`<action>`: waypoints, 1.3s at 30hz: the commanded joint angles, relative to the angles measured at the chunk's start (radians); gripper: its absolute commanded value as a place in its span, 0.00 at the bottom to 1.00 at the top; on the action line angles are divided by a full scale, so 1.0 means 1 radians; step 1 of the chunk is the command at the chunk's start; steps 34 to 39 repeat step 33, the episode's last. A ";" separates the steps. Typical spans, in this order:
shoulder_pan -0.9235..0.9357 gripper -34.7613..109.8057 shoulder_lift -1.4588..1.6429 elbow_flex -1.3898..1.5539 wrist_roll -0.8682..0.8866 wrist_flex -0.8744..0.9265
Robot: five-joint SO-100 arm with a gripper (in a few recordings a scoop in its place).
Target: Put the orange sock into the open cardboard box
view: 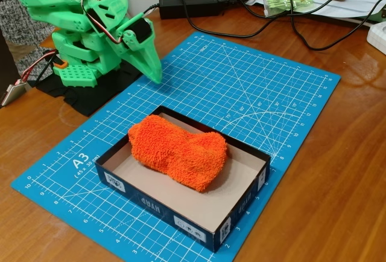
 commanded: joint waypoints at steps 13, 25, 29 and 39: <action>-0.003 0.24 0.002 -0.002 0.014 0.014; -0.008 0.24 0.002 -0.002 0.011 0.014; -0.008 0.24 0.002 -0.002 0.011 0.014; -0.006 0.24 0.002 -0.002 0.012 0.014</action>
